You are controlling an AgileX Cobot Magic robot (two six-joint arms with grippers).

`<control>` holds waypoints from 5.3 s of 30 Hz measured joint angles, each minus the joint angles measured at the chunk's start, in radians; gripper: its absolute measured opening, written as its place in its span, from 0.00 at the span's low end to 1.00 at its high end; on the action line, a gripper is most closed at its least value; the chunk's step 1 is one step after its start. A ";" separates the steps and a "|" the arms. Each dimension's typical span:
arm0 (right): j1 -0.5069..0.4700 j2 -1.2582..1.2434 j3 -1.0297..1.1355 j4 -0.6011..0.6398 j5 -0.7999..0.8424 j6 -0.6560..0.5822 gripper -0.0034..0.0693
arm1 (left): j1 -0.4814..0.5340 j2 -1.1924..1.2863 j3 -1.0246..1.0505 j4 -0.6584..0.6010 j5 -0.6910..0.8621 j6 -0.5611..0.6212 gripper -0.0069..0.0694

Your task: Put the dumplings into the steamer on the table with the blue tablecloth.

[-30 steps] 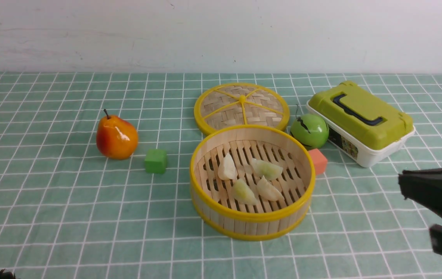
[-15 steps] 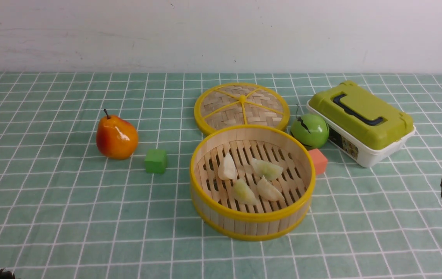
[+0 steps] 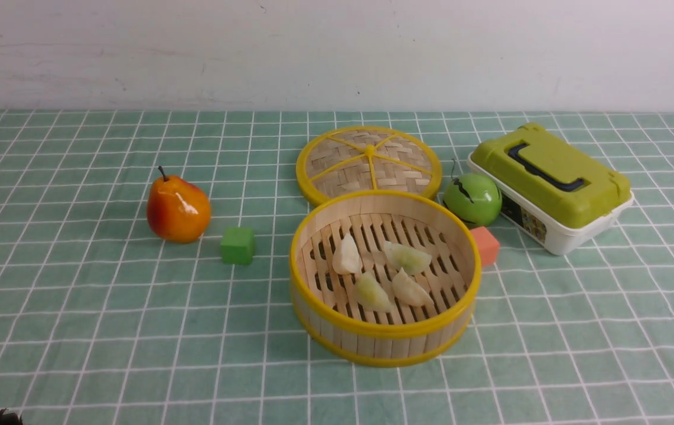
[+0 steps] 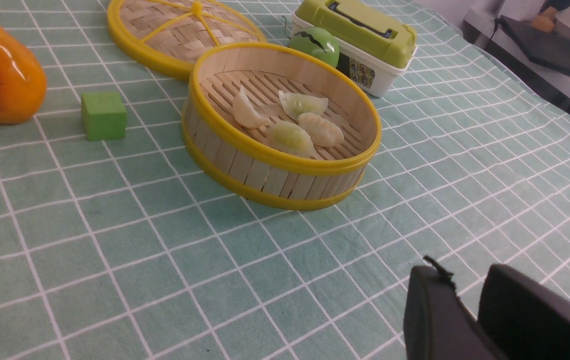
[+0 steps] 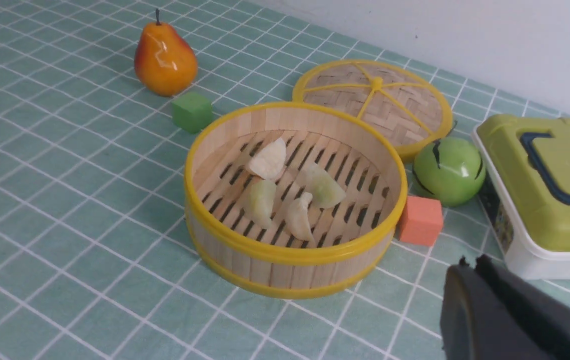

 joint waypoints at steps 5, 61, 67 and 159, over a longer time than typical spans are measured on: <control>0.000 -0.102 0.132 0.107 -0.005 0.000 0.05 | 0.000 0.000 0.000 0.000 0.000 0.000 0.28; -0.487 -0.570 0.599 -0.050 -0.050 0.254 0.03 | 0.000 0.000 0.000 0.000 0.000 0.000 0.32; -0.487 -0.570 0.599 -0.050 -0.050 0.254 0.04 | 0.000 0.000 0.000 0.000 0.000 0.000 0.32; -0.487 -0.570 0.599 -0.050 -0.049 0.254 0.21 | 0.806 -0.211 0.476 -0.143 -0.224 0.257 0.08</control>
